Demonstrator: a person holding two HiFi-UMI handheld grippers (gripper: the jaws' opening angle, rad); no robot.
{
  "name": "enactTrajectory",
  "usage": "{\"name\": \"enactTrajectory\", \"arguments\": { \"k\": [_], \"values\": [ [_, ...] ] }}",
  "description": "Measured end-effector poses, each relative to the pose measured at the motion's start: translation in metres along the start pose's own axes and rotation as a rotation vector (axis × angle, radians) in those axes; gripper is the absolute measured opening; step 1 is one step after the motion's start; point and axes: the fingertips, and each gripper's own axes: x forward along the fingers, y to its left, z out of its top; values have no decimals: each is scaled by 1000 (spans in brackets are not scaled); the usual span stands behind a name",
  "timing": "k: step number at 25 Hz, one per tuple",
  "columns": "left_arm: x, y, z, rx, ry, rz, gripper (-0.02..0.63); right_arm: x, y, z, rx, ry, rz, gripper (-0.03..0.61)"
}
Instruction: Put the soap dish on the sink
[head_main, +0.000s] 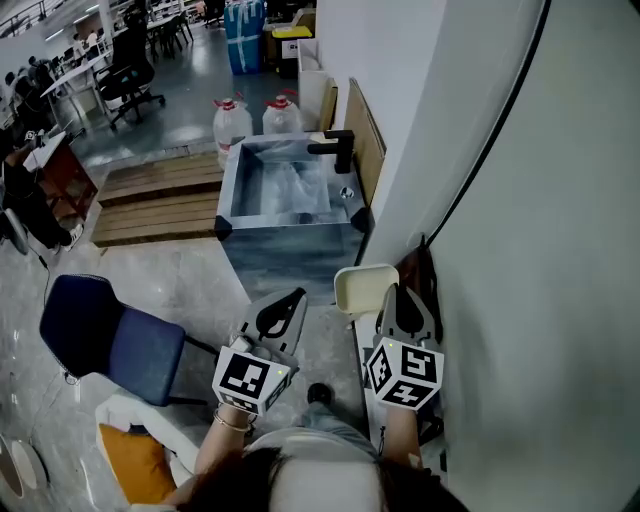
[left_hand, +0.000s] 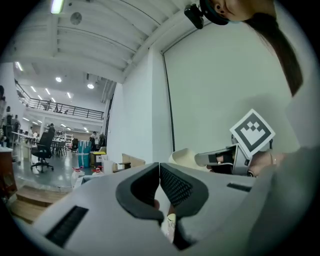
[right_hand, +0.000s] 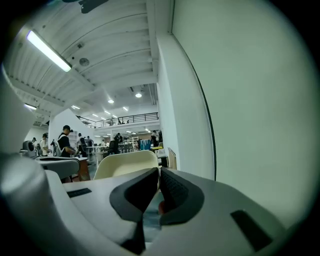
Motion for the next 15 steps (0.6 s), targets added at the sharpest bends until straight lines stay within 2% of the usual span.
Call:
{"name": "enactTrajectory", "arguments": {
  "k": [15],
  "values": [
    [78,5,9,20,-2,33,9,67,-37,16,-13,-3,64,37]
  ]
}}
